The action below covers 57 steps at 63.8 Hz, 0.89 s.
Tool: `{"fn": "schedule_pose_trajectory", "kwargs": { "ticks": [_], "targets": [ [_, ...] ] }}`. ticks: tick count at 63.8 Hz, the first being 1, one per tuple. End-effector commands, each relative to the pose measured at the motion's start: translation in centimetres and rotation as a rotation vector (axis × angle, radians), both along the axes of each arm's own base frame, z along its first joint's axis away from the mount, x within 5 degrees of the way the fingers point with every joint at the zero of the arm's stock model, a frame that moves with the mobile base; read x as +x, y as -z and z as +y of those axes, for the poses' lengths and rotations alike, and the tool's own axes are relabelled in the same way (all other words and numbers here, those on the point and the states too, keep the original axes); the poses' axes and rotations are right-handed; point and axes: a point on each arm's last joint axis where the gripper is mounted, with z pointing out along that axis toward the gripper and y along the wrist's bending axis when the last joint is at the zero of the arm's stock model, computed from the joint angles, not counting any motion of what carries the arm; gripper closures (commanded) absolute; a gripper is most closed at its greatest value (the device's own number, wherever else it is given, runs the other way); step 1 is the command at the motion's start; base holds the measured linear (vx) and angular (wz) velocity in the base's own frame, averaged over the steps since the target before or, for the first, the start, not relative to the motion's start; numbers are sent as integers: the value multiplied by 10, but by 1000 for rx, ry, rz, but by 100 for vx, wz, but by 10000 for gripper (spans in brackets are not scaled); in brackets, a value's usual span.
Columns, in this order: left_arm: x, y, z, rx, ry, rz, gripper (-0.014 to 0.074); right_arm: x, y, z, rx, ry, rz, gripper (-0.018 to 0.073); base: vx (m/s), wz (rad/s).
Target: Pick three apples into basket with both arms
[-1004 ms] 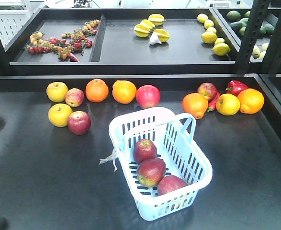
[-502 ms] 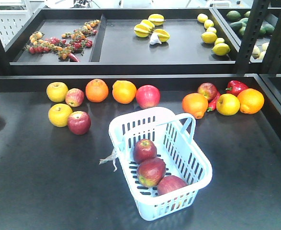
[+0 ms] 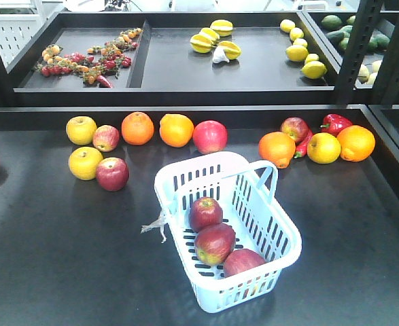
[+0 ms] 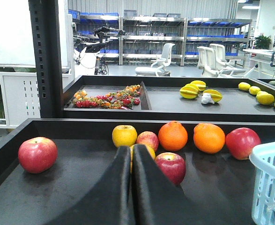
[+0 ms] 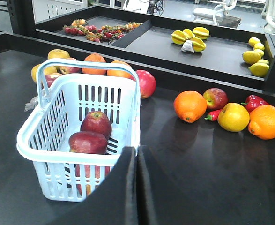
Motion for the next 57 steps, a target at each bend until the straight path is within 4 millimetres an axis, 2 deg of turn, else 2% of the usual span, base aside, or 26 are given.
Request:
{"fn": "schedule_pose_trajectory", "kwargs": {
  "ticks": [1, 57],
  "targets": [
    [-1, 0, 0, -8, -2, -72, 603, 1, -13, 0, 17, 5, -81, 564, 0, 0],
    [-1, 0, 0, -8, -2, -71, 603, 3, -10, 0, 0, 11, -81, 564, 0, 0]
  ]
}}
